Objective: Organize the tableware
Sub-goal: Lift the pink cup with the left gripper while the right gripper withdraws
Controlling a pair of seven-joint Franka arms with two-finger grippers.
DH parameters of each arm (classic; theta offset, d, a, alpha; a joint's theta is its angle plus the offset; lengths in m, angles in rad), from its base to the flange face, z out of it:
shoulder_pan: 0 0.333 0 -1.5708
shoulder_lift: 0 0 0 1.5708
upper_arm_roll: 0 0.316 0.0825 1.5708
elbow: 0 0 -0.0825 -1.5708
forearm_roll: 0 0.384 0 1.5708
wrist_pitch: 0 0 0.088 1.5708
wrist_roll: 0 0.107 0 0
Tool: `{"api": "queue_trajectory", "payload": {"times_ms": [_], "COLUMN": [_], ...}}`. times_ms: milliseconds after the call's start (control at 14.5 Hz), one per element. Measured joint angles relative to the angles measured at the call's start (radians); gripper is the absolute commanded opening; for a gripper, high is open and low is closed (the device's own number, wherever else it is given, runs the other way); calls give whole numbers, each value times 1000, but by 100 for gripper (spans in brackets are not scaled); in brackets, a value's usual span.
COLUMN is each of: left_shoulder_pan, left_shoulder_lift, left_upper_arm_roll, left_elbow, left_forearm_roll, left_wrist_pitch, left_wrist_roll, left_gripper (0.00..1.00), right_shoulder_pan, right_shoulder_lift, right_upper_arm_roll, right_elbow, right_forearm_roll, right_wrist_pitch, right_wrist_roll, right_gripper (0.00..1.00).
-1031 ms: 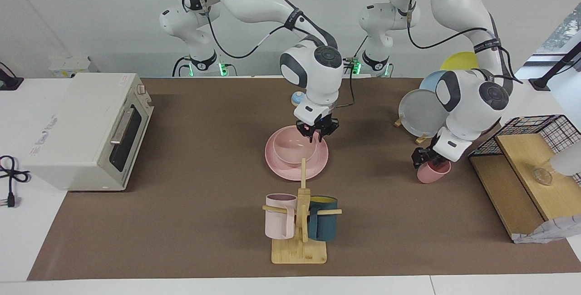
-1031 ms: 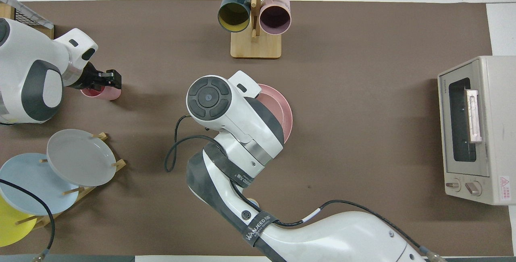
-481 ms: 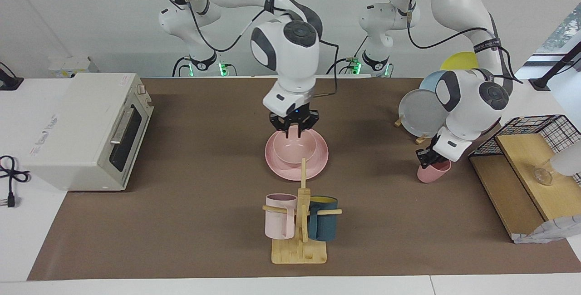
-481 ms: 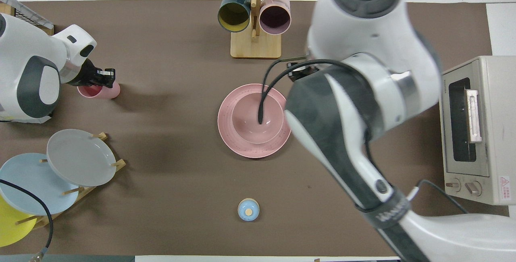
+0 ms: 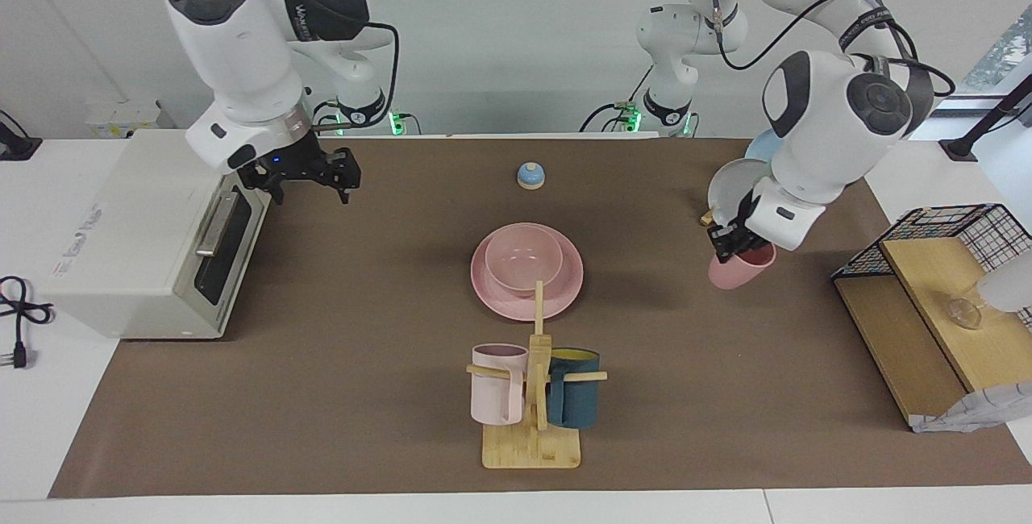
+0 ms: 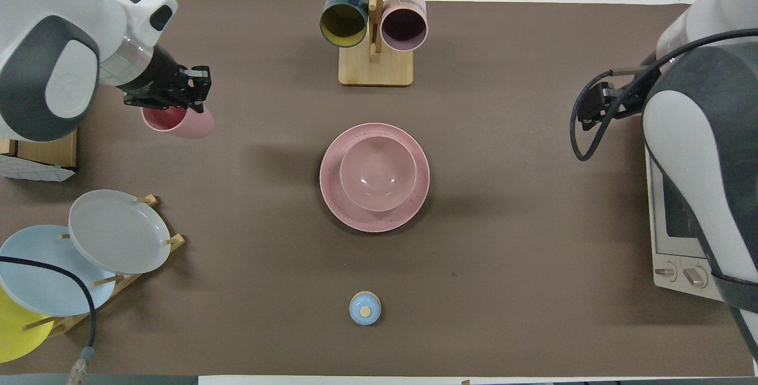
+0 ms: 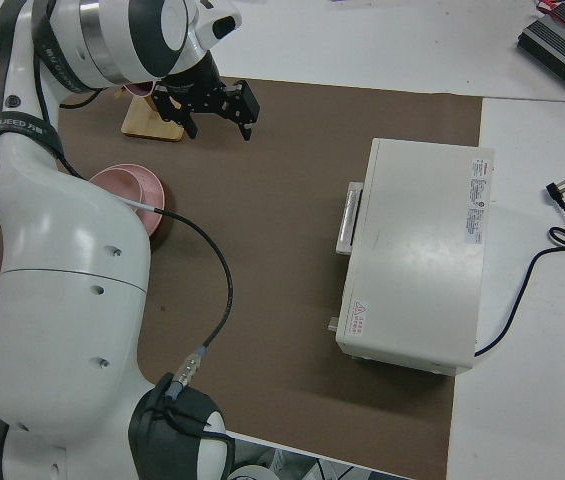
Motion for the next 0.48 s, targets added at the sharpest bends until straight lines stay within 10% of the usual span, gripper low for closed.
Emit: {"api": "queue_trajectory", "payload": {"times_ms": [481], "left_shoulder_pan": [-292], "left_shoulder_lift": [49], "left_upper_arm_roll": [-6], "left_elbow": [72], "left_forearm_roll": [-15], "left_wrist_pitch": [50], "left_wrist_roll": [-446], "left_gripper": [0], "right_shoulder_pan": [-31], "right_shoulder_lift": [-152], "right_upper_arm_roll": [-49], "right_elbow": [-245], "right_forearm_roll": [0], "right_wrist_pitch": [161], "right_wrist_roll": [-112], "right_gripper": [100]}}
